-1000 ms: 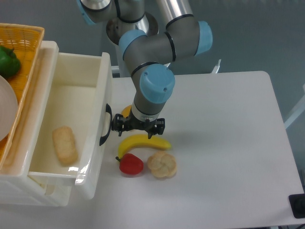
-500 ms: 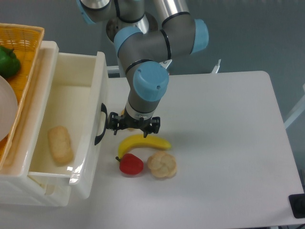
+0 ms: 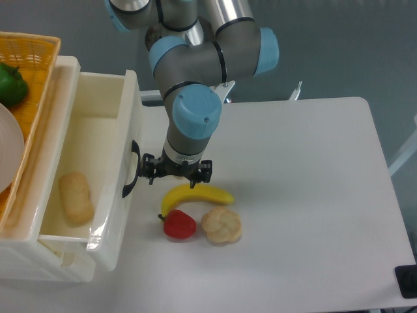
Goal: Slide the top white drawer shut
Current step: 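Push the drawer front with the gripper, sliding the drawer inward, then keep pushing the drawer front until it sits flush with the unit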
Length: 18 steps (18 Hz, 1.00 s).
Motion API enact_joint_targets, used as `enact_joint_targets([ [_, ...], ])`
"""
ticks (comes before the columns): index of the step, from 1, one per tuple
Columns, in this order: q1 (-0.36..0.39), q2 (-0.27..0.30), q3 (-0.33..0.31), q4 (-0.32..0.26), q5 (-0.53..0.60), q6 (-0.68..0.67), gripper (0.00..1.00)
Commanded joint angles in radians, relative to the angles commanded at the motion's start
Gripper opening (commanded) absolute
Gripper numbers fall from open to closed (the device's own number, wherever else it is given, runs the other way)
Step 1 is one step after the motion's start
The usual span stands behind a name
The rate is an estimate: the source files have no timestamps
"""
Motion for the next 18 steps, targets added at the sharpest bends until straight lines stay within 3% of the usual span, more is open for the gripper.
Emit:
enact_joint_targets([
  [18, -0.049, 0.000, 0.002, 0.000, 0.002, 0.000, 1.00],
])
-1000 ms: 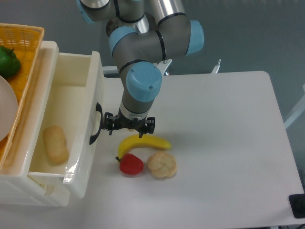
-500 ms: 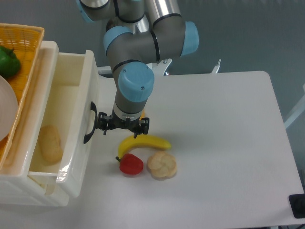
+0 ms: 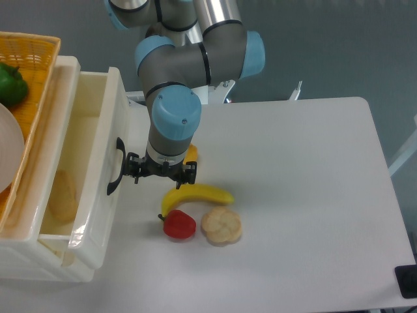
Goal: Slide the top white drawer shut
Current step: 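Keep pushing the drawer front until it sits flush with the unit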
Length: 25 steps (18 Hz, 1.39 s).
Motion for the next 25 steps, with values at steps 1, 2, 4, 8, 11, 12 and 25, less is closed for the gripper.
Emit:
enact_joint_targets([
  [1, -0.003, 0.000, 0.000, 0.000, 0.002, 0.000, 1.00],
  [2, -0.003, 0.000, 0.003, 0.002, 0.005, 0.000, 1.00],
  [4, -0.006, 0.000, 0.005, 0.003, 0.005, 0.003, 1.00],
  [8, -0.032, 0.000, 0.005, 0.008, 0.021, 0.009, 1.00],
  [11, -0.048, 0.000, 0.011, 0.008, 0.037, 0.005, 1.00],
  [12, -0.051, 0.000, 0.012, 0.006, 0.035, 0.003, 1.00],
  [25, -0.089, 0.002, 0.014, 0.011, 0.040, 0.008, 1.00],
])
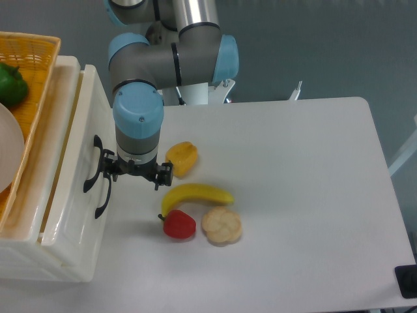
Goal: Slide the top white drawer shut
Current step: 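Keep pushing the drawer front until it sits flush with the unit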
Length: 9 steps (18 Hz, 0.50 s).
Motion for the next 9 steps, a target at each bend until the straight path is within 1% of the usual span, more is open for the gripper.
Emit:
enact_joint_targets([
  [9, -0.009, 0.000, 0.003, 0.002, 0.000, 0.000, 1.00],
])
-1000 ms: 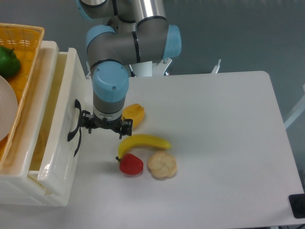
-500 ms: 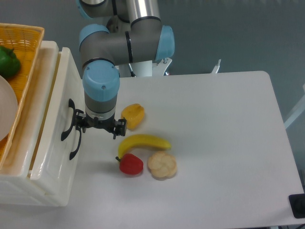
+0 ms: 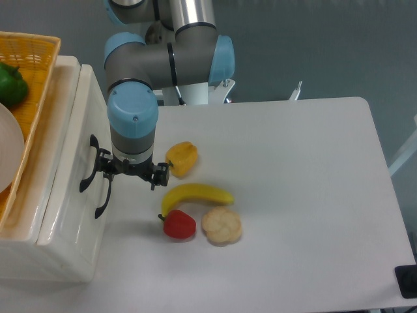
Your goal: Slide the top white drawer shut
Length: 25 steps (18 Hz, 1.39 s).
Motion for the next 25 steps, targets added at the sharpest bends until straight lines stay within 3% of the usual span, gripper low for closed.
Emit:
enact_joint_targets([
  [8, 0.005, 0.003, 0.012, 0.000, 0.002, 0.008, 1.00],
  [12, 0.075, -0.002, 0.015, 0.003, 0.049, 0.021, 1.00],
  [19, 0.198, 0.021, 0.057, 0.002, 0.051, 0.184, 1.00],
  [25, 0.278, 0.055, 0.055, 0.000, 0.127, 0.513, 1.00],
])
